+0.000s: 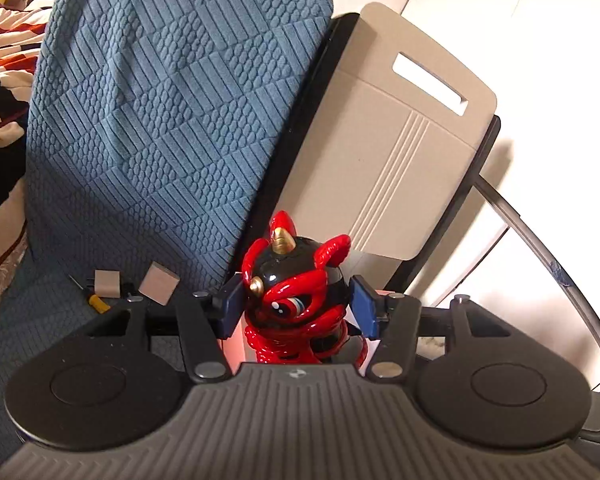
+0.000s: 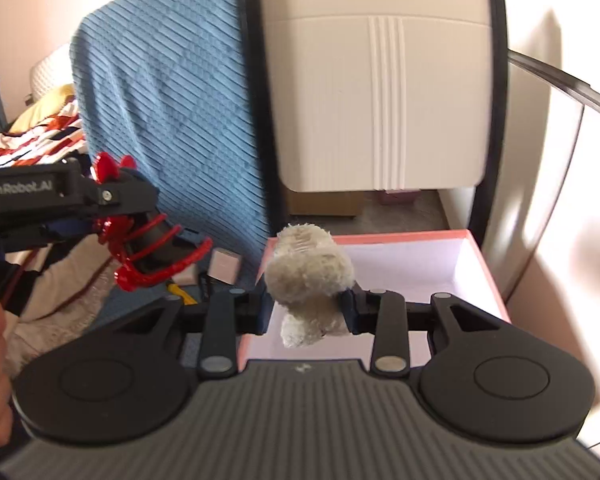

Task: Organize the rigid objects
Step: 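Carry the lion toy and plush toy into the pink box and open both grippers, then withdraw both tools from the box back toward the cushion, then grasp the white charger with the right gripper while the left gripper approaches the other charger, then close the left gripper on the second white charger and lift it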

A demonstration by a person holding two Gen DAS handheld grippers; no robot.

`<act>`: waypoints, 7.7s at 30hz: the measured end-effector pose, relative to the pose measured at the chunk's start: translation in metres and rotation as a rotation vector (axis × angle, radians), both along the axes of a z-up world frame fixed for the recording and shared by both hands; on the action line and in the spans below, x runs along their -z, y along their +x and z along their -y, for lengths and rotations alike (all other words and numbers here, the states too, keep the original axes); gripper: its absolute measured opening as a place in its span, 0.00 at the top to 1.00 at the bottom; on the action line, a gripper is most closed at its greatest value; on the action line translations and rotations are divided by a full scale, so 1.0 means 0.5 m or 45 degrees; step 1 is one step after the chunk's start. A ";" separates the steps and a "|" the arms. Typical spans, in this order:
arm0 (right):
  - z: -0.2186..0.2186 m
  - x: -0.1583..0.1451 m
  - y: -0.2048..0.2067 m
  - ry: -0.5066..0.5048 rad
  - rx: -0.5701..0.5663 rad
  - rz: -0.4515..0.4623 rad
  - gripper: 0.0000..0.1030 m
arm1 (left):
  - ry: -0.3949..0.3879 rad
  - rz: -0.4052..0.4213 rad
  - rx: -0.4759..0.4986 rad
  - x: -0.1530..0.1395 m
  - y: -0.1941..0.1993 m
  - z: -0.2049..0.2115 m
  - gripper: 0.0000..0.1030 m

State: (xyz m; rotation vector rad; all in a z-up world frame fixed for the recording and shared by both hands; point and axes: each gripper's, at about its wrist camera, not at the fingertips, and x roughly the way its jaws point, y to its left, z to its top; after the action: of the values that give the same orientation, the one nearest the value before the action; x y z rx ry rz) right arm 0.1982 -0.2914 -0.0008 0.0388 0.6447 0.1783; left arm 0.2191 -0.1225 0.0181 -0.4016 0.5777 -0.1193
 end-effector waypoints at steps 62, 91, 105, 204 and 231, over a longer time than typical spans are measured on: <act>-0.076 -0.033 -0.058 -0.002 -0.005 0.063 0.41 | 0.129 0.184 0.070 -0.070 -0.139 -0.047 0.34; -0.349 0.103 -0.093 -0.072 -0.171 0.002 0.41 | 0.164 0.097 -0.082 0.089 -0.207 -0.311 0.31; -0.382 0.185 -0.104 -0.095 -0.150 -0.061 0.41 | 0.137 0.016 -0.070 0.173 -0.213 -0.335 0.31; -0.282 0.333 0.461 0.247 0.002 -0.366 0.48 | 0.509 -0.327 0.225 0.557 0.415 -0.317 0.32; -0.362 0.333 0.417 0.025 -0.096 -0.257 0.48 | 0.327 -0.353 0.133 0.498 0.349 -0.360 0.55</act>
State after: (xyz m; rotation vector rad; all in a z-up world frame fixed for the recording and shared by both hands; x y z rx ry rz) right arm 0.4065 -0.1104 -0.1674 0.0520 0.8466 0.2560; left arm 0.3934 0.0575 -0.2309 -0.1382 0.8770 -0.0882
